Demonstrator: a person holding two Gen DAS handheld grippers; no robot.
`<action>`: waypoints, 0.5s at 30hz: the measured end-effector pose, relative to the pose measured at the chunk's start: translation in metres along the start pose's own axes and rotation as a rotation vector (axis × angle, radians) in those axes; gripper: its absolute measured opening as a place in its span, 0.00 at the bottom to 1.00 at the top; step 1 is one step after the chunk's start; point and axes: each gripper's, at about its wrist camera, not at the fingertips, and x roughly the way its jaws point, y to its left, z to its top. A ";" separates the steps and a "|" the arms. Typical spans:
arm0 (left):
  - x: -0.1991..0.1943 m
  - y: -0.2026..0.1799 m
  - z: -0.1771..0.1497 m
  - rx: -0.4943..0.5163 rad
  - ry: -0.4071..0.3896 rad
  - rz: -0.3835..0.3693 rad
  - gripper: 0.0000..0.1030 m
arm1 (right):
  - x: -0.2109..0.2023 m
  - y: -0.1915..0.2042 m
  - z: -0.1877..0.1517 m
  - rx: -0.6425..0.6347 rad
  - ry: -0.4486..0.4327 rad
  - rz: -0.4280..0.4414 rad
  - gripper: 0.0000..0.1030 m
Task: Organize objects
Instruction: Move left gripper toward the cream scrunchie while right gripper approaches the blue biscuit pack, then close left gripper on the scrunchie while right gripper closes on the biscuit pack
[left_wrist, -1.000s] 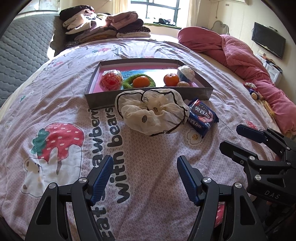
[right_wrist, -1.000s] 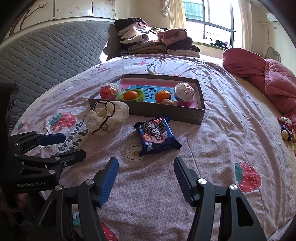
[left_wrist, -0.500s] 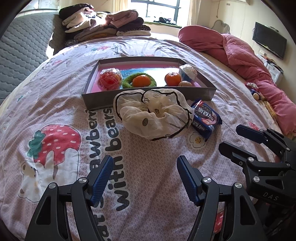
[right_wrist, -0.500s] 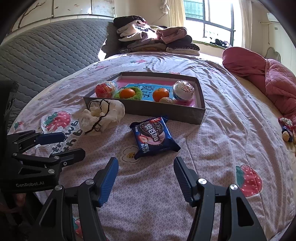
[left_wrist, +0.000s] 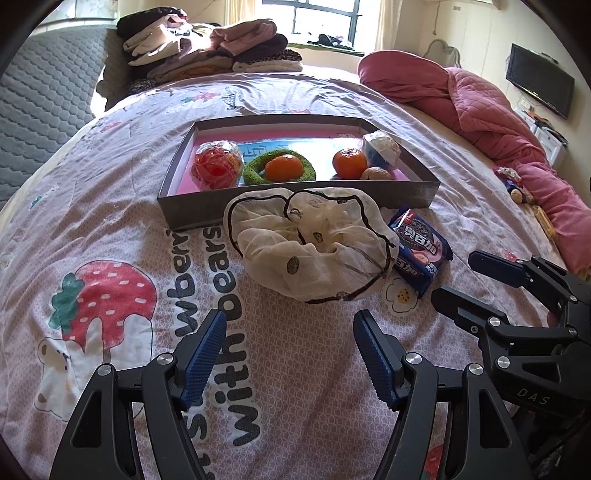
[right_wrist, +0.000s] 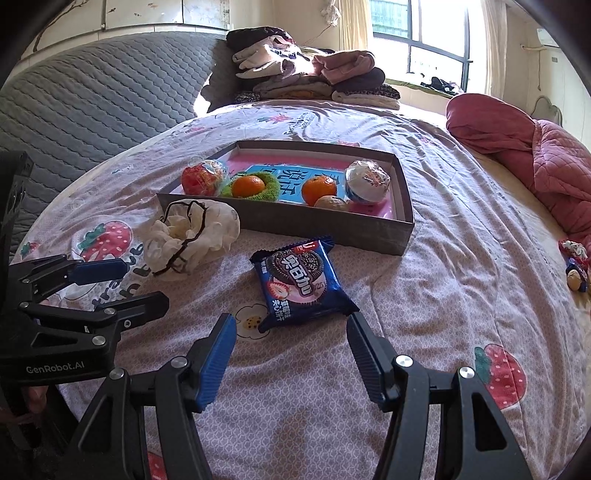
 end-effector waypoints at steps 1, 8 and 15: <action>0.001 0.000 0.001 0.000 0.002 0.000 0.71 | 0.001 -0.001 0.001 -0.001 0.001 -0.002 0.60; 0.010 0.002 0.012 -0.002 -0.004 0.006 0.71 | 0.013 -0.005 0.006 -0.013 0.016 -0.006 0.60; 0.021 0.007 0.018 -0.005 0.006 0.017 0.71 | 0.024 -0.007 0.009 -0.025 0.032 -0.017 0.60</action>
